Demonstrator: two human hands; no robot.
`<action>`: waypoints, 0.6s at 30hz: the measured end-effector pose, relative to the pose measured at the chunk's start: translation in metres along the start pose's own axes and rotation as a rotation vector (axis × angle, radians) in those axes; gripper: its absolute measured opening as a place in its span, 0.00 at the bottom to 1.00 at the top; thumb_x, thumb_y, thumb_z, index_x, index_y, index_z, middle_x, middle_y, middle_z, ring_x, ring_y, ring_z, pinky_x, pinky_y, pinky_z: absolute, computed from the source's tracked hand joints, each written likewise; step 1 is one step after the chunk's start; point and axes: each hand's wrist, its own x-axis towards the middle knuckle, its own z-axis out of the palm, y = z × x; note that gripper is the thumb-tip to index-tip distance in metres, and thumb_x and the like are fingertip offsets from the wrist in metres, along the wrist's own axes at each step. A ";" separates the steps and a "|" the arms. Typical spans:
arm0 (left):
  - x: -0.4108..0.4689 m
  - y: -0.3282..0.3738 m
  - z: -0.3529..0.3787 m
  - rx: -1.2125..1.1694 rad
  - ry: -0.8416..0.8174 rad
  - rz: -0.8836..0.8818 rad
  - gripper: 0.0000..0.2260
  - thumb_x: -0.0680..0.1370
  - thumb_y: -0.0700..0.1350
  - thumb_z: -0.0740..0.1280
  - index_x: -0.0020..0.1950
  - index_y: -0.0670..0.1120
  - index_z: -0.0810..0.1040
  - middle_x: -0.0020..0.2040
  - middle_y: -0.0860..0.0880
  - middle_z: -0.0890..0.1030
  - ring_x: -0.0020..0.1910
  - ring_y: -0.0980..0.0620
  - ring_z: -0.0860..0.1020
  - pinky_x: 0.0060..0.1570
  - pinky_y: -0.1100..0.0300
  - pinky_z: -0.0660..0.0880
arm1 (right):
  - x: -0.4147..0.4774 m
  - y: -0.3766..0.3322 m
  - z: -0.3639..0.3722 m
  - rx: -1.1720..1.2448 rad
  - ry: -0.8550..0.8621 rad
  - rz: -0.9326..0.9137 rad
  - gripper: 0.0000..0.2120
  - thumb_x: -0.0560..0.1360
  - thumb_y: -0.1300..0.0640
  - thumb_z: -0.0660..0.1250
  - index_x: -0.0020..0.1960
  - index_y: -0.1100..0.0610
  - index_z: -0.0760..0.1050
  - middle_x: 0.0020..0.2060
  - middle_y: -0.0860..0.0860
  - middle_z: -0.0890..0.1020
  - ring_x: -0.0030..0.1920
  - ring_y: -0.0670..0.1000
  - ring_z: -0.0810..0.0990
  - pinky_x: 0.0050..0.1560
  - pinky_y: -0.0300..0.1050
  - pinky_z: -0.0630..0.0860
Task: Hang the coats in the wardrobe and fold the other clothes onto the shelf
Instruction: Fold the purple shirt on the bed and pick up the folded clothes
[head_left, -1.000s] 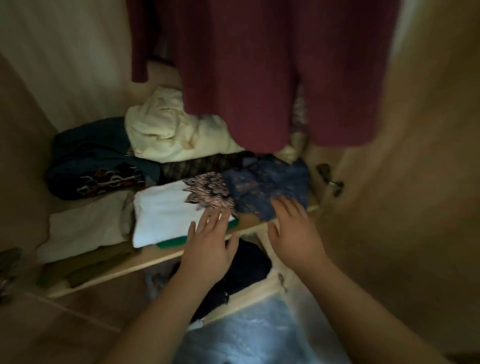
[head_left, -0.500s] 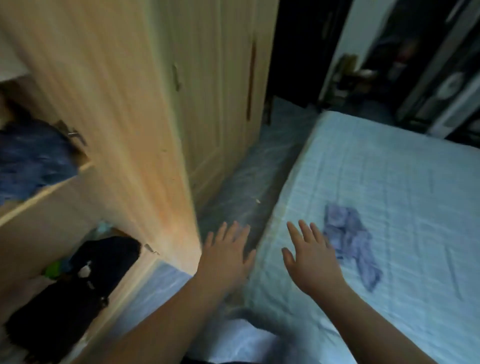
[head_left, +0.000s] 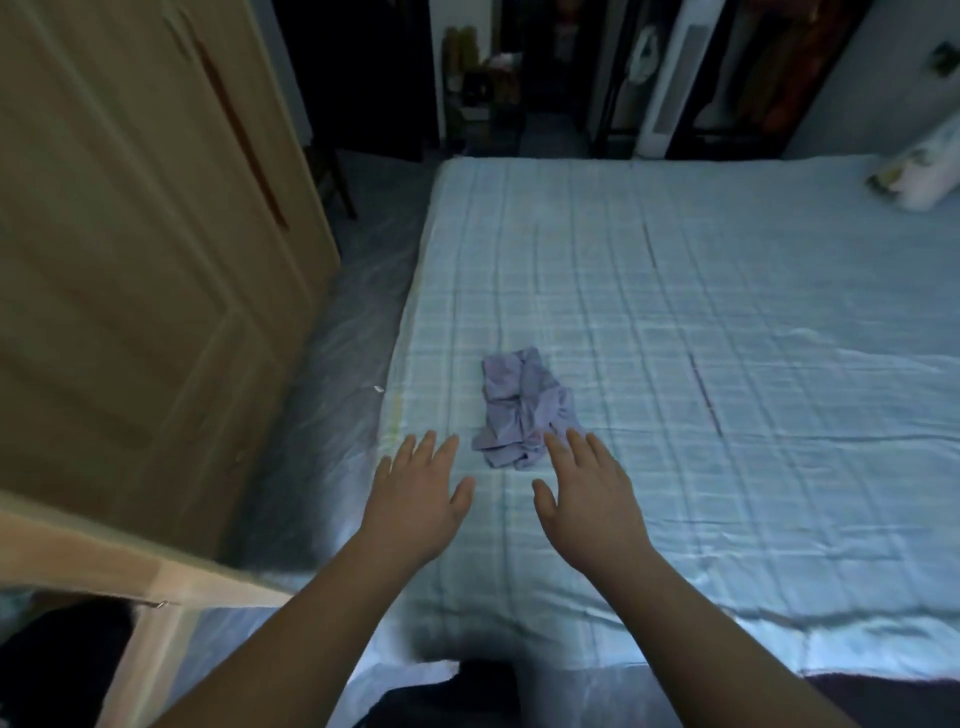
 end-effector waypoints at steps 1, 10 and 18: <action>0.016 0.004 0.006 -0.015 -0.021 0.008 0.32 0.79 0.63 0.47 0.81 0.52 0.54 0.81 0.46 0.57 0.79 0.44 0.54 0.76 0.45 0.55 | 0.010 0.007 0.003 0.006 -0.015 0.016 0.31 0.75 0.43 0.57 0.75 0.55 0.65 0.72 0.58 0.70 0.73 0.62 0.67 0.70 0.60 0.66; 0.176 0.001 0.074 -0.205 -0.234 -0.055 0.27 0.82 0.56 0.57 0.79 0.45 0.59 0.77 0.43 0.64 0.76 0.43 0.61 0.72 0.50 0.62 | 0.138 0.072 0.074 0.082 -0.299 0.163 0.30 0.76 0.45 0.58 0.76 0.55 0.62 0.72 0.54 0.68 0.73 0.58 0.64 0.68 0.57 0.69; 0.297 -0.004 0.199 -0.370 -0.461 -0.125 0.20 0.71 0.53 0.60 0.58 0.44 0.73 0.55 0.39 0.78 0.53 0.38 0.78 0.50 0.46 0.77 | 0.219 0.142 0.177 0.304 -0.542 0.401 0.25 0.73 0.63 0.64 0.70 0.60 0.68 0.66 0.60 0.73 0.67 0.61 0.70 0.63 0.52 0.68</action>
